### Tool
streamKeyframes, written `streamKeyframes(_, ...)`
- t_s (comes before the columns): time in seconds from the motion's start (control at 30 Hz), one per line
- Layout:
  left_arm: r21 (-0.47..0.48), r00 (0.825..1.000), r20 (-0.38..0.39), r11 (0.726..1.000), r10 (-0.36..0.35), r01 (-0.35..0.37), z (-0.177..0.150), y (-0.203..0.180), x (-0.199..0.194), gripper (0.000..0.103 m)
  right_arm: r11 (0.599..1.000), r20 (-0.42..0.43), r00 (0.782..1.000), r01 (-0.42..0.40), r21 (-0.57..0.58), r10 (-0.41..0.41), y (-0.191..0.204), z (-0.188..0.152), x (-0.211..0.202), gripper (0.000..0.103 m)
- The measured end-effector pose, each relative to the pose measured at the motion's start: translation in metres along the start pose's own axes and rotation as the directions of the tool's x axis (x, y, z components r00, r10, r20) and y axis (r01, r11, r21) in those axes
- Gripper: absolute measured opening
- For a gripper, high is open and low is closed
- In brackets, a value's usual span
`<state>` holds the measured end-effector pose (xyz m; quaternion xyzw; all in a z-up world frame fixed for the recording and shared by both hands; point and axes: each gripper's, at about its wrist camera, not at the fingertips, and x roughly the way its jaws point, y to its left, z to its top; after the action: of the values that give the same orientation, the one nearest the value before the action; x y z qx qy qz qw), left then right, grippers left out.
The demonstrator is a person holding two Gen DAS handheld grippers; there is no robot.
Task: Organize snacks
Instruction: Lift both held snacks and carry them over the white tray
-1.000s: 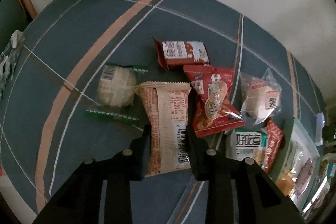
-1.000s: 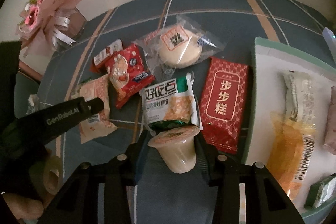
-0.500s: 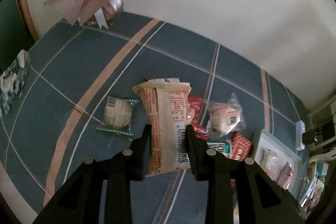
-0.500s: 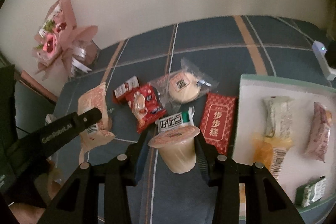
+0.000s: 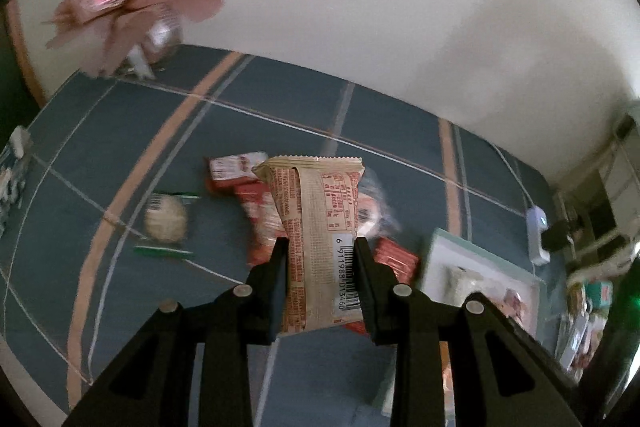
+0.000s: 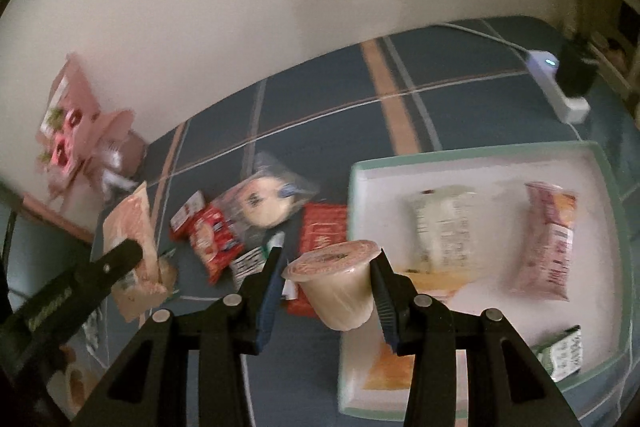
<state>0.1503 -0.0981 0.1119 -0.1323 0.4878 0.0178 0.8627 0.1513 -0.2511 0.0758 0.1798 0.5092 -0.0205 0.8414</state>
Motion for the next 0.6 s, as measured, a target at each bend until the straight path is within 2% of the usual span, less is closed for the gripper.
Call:
streamKeyframes(0.17,0.074,0.996,-0.035,0.994,-0.076,0.079,-0.008,-0.042,0.008,0.033,0.996,0.02,0.999,0.033,0.081,-0.035,-0.039,0.008,-0.011,0.045)
streamKeyframes(0.37,0.19,0.993,-0.046,0.975,-0.106,0.112,-0.019,-0.089,0.019,0.033,0.988,0.03,0.998,0.052,0.147,-0.057,-0.077,0.014,-0.02,0.045)
streamKeyframes(0.6,0.245,0.99,-0.073,0.959,-0.125,0.139,-0.027,-0.113,0.043,0.033,0.98,0.022,0.997,0.063,0.188,-0.068,-0.1,0.018,-0.016,0.045)
